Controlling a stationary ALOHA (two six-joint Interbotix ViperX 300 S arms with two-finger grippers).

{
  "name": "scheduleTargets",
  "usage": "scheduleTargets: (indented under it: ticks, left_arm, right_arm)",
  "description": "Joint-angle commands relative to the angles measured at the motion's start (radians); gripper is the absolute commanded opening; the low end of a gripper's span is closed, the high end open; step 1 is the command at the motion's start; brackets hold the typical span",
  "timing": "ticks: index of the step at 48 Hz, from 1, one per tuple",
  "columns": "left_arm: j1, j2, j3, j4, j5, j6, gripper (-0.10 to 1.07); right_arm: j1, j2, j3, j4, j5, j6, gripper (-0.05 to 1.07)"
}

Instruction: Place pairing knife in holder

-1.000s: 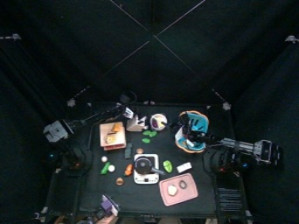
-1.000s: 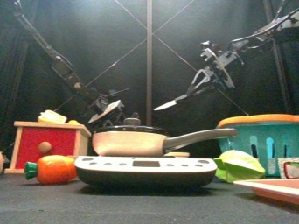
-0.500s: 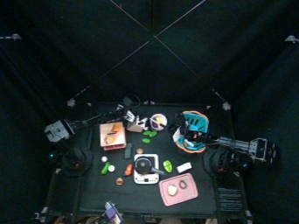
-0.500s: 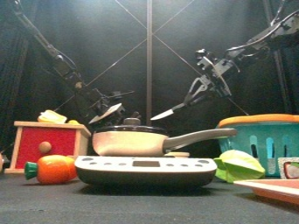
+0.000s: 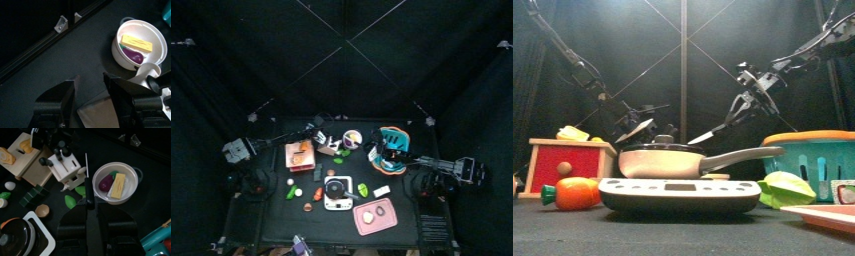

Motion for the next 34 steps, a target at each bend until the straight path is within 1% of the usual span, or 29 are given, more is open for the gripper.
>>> scheduleTargets:
  ticks: [1, 10, 17, 20, 24, 27, 30, 34]
  left_arm:
    - [-0.008, -0.025, -0.011, 0.000, -0.009, 0.000, 0.82]
    - [-0.008, -0.025, -0.014, 0.002, -0.021, 0.000, 0.82]
    - [-0.008, -0.025, -0.014, 0.002, -0.025, 0.000, 0.82]
    - [-0.009, -0.026, -0.012, 0.002, -0.025, 0.000, 0.82]
    - [-0.005, -0.031, -0.011, 0.000, -0.025, 0.000, 0.82]
    - [-0.003, -0.041, -0.011, 0.000, -0.025, 0.000, 0.82]
    - [-0.003, -0.058, -0.009, 0.000, -0.029, -0.002, 0.82]
    - [-0.003, -0.084, -0.005, 0.000, -0.040, -0.002, 0.82]
  right_arm:
    - [0.014, -0.015, -0.032, 0.006, 0.005, -0.002, 0.42]
    - [0.063, -0.014, -0.046, 0.041, 0.058, -0.002, 0.42]
    - [0.100, -0.040, -0.063, 0.133, 0.192, -0.005, 0.42]
    - [0.127, -0.060, -0.078, 0.144, 0.241, -0.009, 0.42]
    - [0.156, -0.081, -0.101, 0.160, 0.268, -0.048, 0.42]
    - [0.167, -0.092, -0.120, 0.207, 0.285, -0.089, 0.42]
    - [0.169, -0.101, -0.138, 0.296, 0.298, -0.144, 0.42]
    - [0.169, -0.112, -0.153, 0.387, 0.319, -0.242, 0.42]
